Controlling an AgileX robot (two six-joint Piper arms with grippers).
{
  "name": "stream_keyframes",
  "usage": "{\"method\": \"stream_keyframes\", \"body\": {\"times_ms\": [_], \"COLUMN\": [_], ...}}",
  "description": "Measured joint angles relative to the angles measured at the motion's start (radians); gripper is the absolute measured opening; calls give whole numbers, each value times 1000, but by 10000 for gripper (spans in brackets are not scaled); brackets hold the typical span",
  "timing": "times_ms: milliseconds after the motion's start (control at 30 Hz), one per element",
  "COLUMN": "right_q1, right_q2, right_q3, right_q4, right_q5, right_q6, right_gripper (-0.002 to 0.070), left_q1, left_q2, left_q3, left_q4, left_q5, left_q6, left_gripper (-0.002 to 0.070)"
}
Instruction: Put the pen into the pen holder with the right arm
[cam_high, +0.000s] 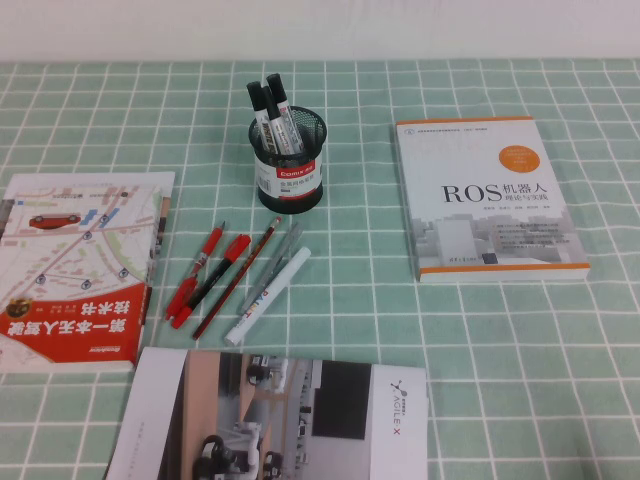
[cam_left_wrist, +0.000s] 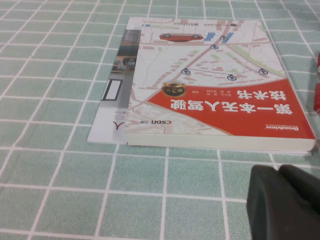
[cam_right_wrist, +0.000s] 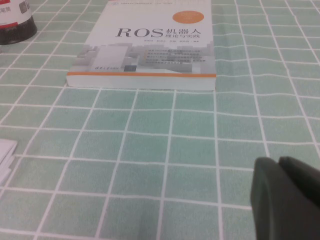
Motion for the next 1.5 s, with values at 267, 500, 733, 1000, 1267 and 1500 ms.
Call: {"method": "stream_keyframes", "body": {"times_ms": [267,500,733,1000,1267,1500], "right_q1": [0,0,0,0,0,0], "right_q2": [0,0,0,0,0,0], "right_q3": [0,0,0,0,0,0], "right_q4": [0,0,0,4,31,133], "right_q5": [0,0,0,-2,-16,-51], "right_q6": [0,0,0,0,0,0], "right_gripper": [-20,-20,-20,-20,-20,-20], "left_q1": [0,0,0,0,0,0], "left_q2": [0,0,0,0,0,0], "left_q3": [0,0,0,0,0,0], "left_q4": [0,0,0,0,0,0], "left_q5": [0,0,0,0,0,0], "left_q6": [0,0,0,0,0,0], "left_gripper": [-4,-4,-4,-4,-4,-4]}}
